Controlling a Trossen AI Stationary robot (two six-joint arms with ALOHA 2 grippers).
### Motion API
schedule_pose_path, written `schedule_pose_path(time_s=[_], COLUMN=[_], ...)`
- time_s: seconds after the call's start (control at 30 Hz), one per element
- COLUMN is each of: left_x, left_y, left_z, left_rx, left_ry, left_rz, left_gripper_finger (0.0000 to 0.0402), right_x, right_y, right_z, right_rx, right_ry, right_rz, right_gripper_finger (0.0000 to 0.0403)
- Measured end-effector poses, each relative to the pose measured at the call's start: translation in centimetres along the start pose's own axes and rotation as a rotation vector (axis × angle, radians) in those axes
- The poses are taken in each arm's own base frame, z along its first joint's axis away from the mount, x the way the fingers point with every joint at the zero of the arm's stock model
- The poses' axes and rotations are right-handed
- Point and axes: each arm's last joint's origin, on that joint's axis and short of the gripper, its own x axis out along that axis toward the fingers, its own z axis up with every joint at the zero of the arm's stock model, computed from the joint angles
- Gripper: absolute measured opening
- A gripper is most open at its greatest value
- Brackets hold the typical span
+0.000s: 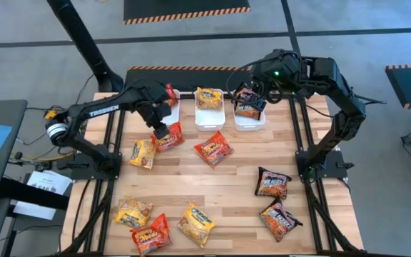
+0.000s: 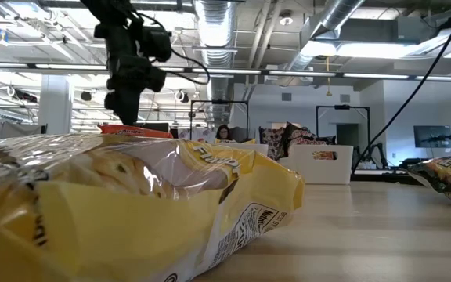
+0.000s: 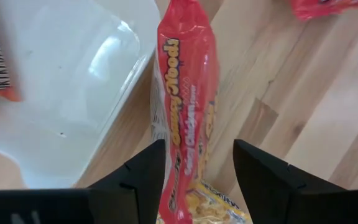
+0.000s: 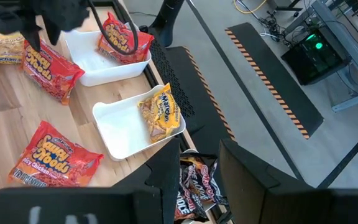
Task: Sort Maruchan noodles
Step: Put the orange noodle pack into the left white bin
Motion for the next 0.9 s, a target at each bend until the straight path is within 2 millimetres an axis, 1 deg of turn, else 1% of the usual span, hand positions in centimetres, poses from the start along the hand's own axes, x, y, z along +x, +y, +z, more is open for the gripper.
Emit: schedule_pose_path(time_s=[0.13, 0.2, 0.33, 0.5, 0.57, 0.63, 0.7, 0.87, 0.9], left_x=[1.5, 2.0, 3.0, 3.9, 4.0, 4.0, 4.0, 4.0, 4.0], left_y=[0.2, 0.3, 0.5, 0.6, 0.6, 0.5, 0.5, 0.5, 0.5], left_z=[0.4, 0.4, 0.6, 0.7, 0.7, 0.7, 0.7, 0.7, 0.7], left_rx=[-0.009, -0.011, -0.02, -0.012, -0.008, -0.006, -0.006, 0.013, 0.012], left_ry=[0.051, 0.074, 0.113, 0.144, 0.146, 0.146, 0.147, 0.146, 0.146], left_rz=[-0.018, -0.047, -0.046, -0.054, -0.054, -0.054, -0.053, -0.057, -0.058], left_gripper_finger=[0.0174, 0.0174, 0.0174, 0.0173, 0.0165, 0.0148, 0.0122, 0.0029, 0.0016], right_x=[0.0, 0.0, 0.0, 0.0, 0.0, 0.0, 0.0, 0.0, 0.0], right_y=[0.0, 0.0, 0.0, 0.0, 0.0, 0.0, 0.0, 0.0, 0.0], right_z=[0.0, 0.0, 0.0, 0.0, 0.0, 0.0, 0.0, 0.0, 0.0], right_rx=[0.0, 0.0, 0.0, 0.0, 0.0, 0.0, 0.0, 0.0, 0.0], right_ry=[0.0, 0.0, 0.0, 0.001, 0.001, 0.001, 0.001, 0.001, 0.001], right_rz=[0.0, 0.0, 0.0, 0.0, 0.0, 0.0, -0.001, -0.001, -0.001], right_gripper_finger=[0.0137, 0.0137, 0.0137, 0.0137, 0.0137, 0.0137, 0.0137, 0.0137, 0.0137])
